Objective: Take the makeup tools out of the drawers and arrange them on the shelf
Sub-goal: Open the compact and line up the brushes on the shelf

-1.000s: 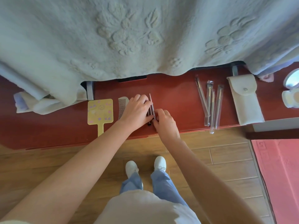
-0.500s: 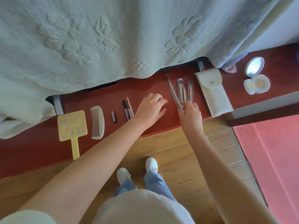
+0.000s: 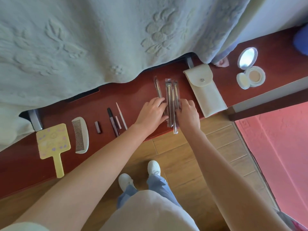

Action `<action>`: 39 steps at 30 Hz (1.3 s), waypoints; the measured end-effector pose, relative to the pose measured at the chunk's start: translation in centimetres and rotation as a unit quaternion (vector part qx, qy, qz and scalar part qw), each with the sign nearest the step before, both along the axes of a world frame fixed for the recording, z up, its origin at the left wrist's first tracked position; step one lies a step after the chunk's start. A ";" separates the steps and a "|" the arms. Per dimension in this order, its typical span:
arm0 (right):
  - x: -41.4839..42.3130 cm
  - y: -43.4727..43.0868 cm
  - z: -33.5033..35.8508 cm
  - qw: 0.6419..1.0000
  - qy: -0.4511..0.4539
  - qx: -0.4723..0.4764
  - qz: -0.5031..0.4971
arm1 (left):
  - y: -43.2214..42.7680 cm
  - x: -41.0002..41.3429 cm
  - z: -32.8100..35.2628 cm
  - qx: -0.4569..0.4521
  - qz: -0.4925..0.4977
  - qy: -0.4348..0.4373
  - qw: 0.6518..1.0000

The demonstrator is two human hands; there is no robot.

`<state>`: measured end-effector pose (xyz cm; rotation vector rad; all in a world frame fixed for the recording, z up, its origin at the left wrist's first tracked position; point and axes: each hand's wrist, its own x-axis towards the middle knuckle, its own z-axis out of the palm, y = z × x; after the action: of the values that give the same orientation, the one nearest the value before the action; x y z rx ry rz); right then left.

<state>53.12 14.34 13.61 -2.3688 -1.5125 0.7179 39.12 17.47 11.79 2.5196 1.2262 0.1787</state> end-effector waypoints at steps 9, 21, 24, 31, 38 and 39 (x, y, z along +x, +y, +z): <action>-4.7 -0.5 -0.3 0.988 0.064 0.028 0.137 | -2.7 -3.4 0.6 0.025 0.051 0.014 0.998; -7.8 -0.5 -0.7 0.979 0.088 0.012 0.184 | -5.3 -5.8 1.3 -0.022 0.105 0.026 0.994; -7.8 -0.7 -0.9 0.975 0.077 0.014 0.206 | -5.7 -5.7 1.3 -0.027 0.103 0.041 0.993; -7.5 -1.1 -1.0 0.973 0.080 0.013 0.218 | -5.3 -5.9 1.5 0.020 0.080 0.066 0.994; -7.2 -0.8 -0.9 0.975 0.108 0.025 0.190 | -5.4 -5.9 1.4 0.008 0.076 0.078 0.994; -7.2 -0.8 -0.9 0.975 0.111 0.026 0.190 | -5.4 -6.0 1.4 0.005 0.083 0.072 0.994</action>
<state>45.97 13.59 12.70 -1.9018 -1.8740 0.9758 33.16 12.11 13.23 2.4753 1.4963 0.0426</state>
